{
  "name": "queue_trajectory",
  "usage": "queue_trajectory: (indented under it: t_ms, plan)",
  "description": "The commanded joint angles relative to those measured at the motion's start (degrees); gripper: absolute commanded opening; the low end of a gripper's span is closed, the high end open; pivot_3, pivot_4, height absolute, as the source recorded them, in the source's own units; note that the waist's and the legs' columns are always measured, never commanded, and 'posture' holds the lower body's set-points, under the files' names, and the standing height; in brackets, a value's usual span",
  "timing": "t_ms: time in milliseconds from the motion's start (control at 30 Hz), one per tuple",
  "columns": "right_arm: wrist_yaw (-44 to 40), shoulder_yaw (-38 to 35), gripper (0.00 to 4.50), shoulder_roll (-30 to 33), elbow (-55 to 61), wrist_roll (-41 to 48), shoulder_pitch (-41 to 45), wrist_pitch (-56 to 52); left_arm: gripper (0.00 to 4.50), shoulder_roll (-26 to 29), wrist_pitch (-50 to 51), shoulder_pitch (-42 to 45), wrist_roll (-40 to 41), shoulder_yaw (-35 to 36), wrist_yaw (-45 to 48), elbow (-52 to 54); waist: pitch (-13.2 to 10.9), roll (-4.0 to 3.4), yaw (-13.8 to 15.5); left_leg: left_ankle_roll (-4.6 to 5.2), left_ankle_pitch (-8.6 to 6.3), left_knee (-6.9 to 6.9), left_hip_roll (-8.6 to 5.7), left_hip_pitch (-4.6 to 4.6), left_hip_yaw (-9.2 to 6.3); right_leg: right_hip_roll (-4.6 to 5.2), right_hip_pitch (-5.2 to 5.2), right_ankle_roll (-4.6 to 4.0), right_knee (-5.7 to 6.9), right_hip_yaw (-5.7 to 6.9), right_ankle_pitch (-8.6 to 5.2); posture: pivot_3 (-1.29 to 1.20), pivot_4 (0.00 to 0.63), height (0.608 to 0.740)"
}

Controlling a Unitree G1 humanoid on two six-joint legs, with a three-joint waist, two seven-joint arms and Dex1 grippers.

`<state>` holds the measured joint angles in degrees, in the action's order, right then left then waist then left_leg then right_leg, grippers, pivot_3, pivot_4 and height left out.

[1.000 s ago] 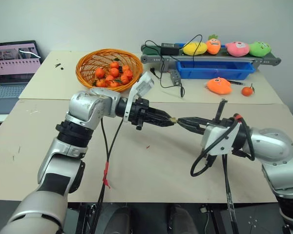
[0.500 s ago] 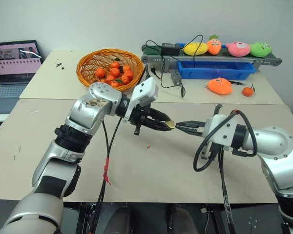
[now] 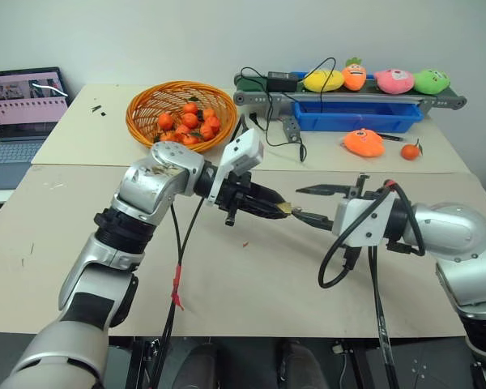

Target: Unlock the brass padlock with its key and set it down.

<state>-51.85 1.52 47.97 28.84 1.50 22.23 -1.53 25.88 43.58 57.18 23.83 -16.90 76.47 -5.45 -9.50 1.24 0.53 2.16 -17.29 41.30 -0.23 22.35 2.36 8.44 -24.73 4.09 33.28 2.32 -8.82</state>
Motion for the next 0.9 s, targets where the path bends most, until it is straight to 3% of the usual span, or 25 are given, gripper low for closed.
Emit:
queue_trajectory:
  t_ms: [33,300,633,900]
  plan:
    - [1.16,-0.72,3.69,0.18,0.28,-1.68,1.25,5.19,0.81,-1.26,1.47,1.30,2.41,1.64,-0.42,1.46,0.00,0.00,0.17,0.00,0.00,0.00,-0.01,0.00,-0.01,0.00,0.00,0.00,0.00,0.00,0.00,0.00,0.150,0.740]
    - [1.71,-1.14,3.69,0.34,-1.10,-3.93,-1.27,10.49,0.81,-1.63,5.09,2.50,4.37,2.99,-1.89,0.04,0.00,0.00,-0.04,-0.02,0.01,0.00,0.00,0.00,0.01,0.00,0.00,0.00,0.00,0.01,0.00,0.00,0.150,0.740]
    - [5.09,-3.67,3.69,0.32,-3.32,-5.45,-3.65,15.96,0.81,-3.83,22.85,6.63,12.94,12.64,-7.97,-11.99,0.00,0.00,-0.15,-0.02,0.01,0.00,0.00,-0.01,-0.04,0.00,0.01,0.01,-0.01,0.00,0.00,0.00,0.150,0.740]
    - [7.40,-3.97,3.69,-0.15,-4.23,-6.51,-1.74,19.26,0.81,-3.82,28.10,4.75,15.86,12.60,-9.11,-9.63,0.00,0.00,-0.53,-0.06,0.03,-0.02,0.00,-0.02,-0.06,0.00,0.01,0.01,-0.01,0.00,0.00,0.00,0.150,0.740]
